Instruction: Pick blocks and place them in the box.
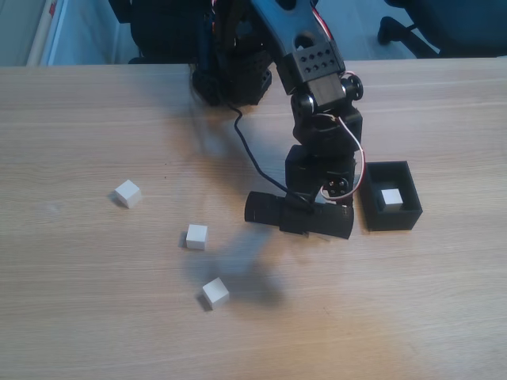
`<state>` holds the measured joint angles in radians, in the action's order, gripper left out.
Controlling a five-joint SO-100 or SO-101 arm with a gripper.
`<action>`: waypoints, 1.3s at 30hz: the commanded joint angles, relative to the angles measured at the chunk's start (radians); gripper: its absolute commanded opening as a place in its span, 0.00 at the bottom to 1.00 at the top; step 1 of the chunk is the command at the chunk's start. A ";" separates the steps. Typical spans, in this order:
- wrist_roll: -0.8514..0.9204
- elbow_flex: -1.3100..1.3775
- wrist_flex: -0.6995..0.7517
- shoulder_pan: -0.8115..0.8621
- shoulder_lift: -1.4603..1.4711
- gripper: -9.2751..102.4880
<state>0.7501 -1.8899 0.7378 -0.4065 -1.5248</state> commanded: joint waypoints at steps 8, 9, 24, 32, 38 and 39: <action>-0.009 0.051 -0.031 -0.009 -0.002 0.16; -0.012 0.051 -0.034 -0.011 -0.002 0.15; 0.034 0.049 0.103 -0.023 -0.267 0.08; 0.120 0.061 0.198 -0.106 -0.397 0.08; 0.104 0.163 0.238 -0.189 -0.356 0.08; 0.104 0.181 0.238 -0.201 -0.345 0.08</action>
<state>0.8590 -1.7994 0.9710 -0.5783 -1.8715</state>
